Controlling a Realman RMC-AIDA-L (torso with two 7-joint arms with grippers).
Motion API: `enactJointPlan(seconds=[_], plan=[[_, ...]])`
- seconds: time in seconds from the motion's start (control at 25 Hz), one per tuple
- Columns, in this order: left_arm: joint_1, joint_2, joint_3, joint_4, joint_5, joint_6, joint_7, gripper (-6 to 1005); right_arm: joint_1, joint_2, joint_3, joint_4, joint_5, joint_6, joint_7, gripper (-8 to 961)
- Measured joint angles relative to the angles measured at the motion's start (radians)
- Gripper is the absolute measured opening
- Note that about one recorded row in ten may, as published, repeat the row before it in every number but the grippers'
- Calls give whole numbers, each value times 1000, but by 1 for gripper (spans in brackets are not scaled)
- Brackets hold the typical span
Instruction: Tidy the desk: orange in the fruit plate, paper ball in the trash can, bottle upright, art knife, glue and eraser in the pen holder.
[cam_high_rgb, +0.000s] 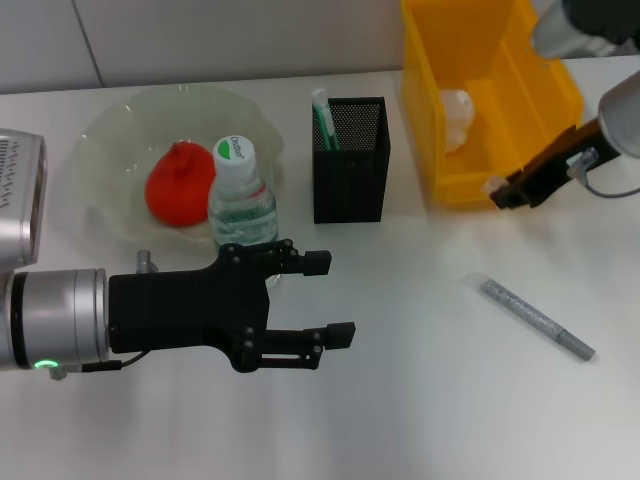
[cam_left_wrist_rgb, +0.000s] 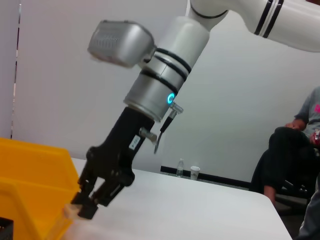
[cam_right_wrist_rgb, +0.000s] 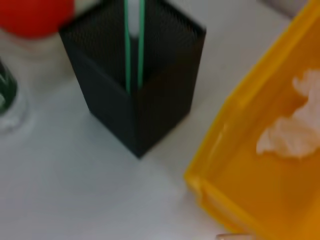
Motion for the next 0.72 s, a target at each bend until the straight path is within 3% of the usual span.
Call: enactJointPlan(seconds=[0.32, 0.72], plan=[[-2, 0, 2, 0, 0, 0, 0, 802, -95, 1, 3, -103, 234, 46, -99, 239], [1, -2, 0, 0, 0, 0, 0, 802, -196, 1, 82, -94, 577, 100, -359, 239]])
